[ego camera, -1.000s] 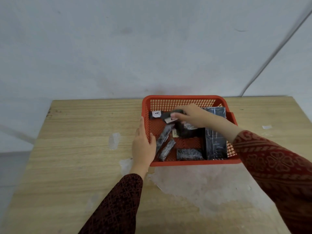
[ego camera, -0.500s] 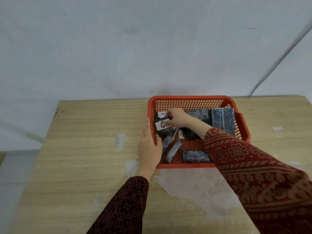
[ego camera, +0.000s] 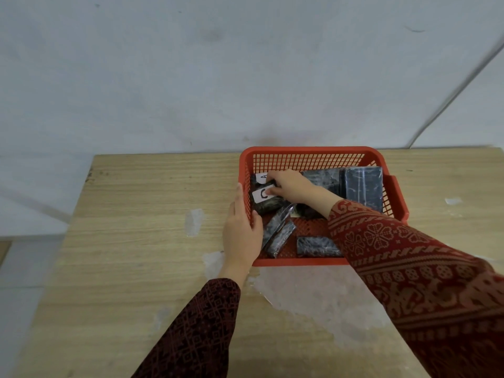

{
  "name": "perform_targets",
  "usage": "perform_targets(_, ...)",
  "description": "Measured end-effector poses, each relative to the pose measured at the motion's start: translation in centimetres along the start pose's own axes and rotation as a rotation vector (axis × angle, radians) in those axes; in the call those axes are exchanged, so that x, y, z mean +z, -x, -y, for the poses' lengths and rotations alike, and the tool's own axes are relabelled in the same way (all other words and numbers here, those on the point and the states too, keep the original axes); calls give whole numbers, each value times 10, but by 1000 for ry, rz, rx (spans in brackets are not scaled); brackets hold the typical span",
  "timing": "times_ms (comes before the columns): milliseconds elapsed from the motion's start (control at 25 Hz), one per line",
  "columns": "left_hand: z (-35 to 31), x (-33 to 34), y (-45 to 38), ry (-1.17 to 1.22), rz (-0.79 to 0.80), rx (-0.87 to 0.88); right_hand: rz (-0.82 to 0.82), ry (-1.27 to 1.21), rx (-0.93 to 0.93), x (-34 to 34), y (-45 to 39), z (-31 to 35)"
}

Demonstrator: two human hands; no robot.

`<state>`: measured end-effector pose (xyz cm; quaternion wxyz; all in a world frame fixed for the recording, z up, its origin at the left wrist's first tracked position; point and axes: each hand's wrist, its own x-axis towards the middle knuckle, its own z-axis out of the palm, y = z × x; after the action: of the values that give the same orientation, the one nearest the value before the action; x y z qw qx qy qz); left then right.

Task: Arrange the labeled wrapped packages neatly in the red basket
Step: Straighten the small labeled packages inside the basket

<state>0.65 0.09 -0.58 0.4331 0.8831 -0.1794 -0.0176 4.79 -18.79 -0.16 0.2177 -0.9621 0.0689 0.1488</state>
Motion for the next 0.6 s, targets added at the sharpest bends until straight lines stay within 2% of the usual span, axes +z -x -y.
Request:
perform_targets(160,0,1,-1,-11,6,-2,-22,14,7,1,-2,-2)
perform_targets(360,2,2,-1,-7,6,-5,-191,148,92,18,6,7)
perform_targets(600,1,2,-1,5,2,-26,-140,157,74,12,18,22)
